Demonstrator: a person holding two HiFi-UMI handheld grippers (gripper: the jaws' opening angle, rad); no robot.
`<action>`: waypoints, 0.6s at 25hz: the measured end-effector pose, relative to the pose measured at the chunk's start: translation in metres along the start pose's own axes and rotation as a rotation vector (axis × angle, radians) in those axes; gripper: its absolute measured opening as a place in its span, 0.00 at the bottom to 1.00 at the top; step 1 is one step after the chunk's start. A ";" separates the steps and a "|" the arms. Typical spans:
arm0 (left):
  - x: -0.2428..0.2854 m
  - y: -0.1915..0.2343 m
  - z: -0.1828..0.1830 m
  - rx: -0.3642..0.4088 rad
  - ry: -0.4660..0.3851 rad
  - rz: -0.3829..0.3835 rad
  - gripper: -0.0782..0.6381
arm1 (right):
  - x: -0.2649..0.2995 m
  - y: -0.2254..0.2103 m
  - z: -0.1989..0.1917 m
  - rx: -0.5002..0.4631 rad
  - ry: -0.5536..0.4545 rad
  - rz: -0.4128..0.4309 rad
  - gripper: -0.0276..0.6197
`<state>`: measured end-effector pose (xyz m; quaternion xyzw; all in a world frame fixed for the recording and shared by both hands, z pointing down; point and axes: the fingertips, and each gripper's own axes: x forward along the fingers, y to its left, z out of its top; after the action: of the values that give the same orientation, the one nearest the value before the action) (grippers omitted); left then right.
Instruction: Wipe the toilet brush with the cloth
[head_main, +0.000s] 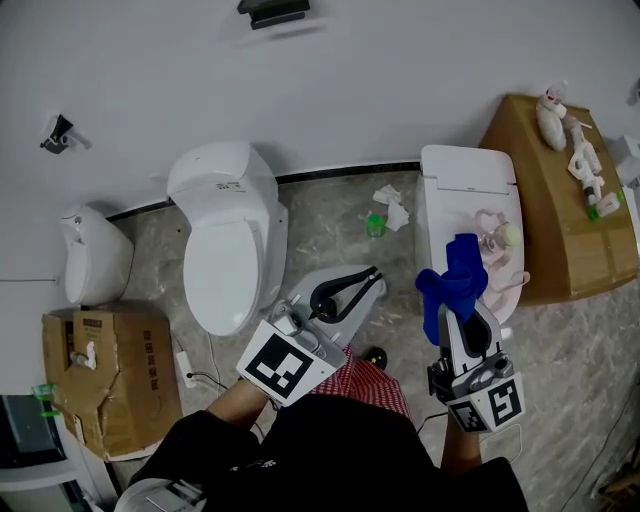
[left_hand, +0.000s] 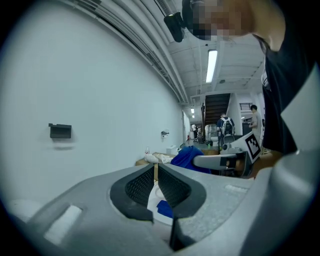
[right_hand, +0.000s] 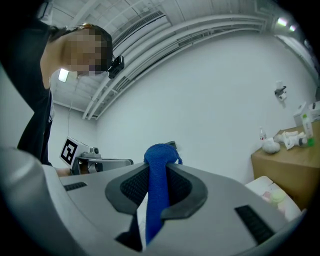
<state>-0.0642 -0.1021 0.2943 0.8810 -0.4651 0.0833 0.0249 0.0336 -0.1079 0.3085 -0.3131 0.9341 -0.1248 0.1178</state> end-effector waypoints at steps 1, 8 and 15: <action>0.003 0.002 -0.003 -0.003 0.004 -0.005 0.12 | 0.001 -0.003 -0.003 -0.004 0.006 -0.007 0.14; 0.025 0.008 -0.021 0.000 0.033 -0.063 0.12 | 0.007 -0.026 -0.021 -0.028 0.046 -0.058 0.14; 0.044 0.024 -0.034 -0.014 0.058 -0.101 0.12 | 0.017 -0.039 -0.038 -0.017 0.066 -0.105 0.14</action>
<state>-0.0636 -0.1477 0.3348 0.9003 -0.4198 0.1042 0.0487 0.0310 -0.1419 0.3533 -0.3585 0.9207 -0.1331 0.0773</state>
